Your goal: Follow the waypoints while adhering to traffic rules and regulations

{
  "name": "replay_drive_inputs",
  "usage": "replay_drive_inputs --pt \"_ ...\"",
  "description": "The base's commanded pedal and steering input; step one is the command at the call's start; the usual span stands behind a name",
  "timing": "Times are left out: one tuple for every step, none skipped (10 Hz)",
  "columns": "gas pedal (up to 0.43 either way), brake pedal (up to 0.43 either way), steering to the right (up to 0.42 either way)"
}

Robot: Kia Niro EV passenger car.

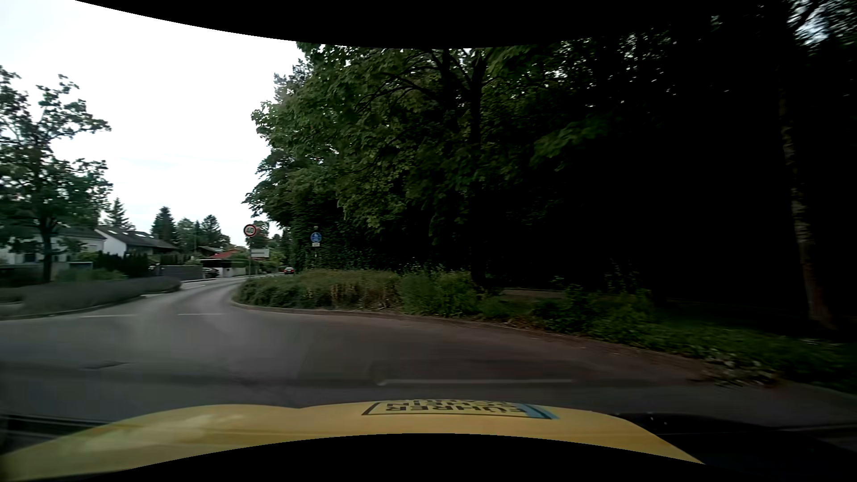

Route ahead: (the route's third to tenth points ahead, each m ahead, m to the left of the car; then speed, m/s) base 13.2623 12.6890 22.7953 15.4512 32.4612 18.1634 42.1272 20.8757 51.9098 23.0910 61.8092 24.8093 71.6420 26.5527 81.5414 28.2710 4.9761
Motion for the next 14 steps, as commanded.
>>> replay_drive_inputs --pt "0.047 0.0 -0.381" --pt "0.059 0.0 -0.388" --pt "0.059 0.0 -0.389" --pt "0.059 0.0 -0.387" --pt "0.067 0.0 -0.384" --pt "0.079 0.0 -0.38" --pt "0.079 0.0 -0.379" --pt "0.079 0.0 -0.374" --pt "0.079 0.0 -0.368" --pt "0.087 0.0 -0.36" --pt "0.087 0.0 -0.346" --pt "0.098 0.0 -0.321" --pt "0.098 0.0 -0.289" --pt "0.098 0.0 -0.252"
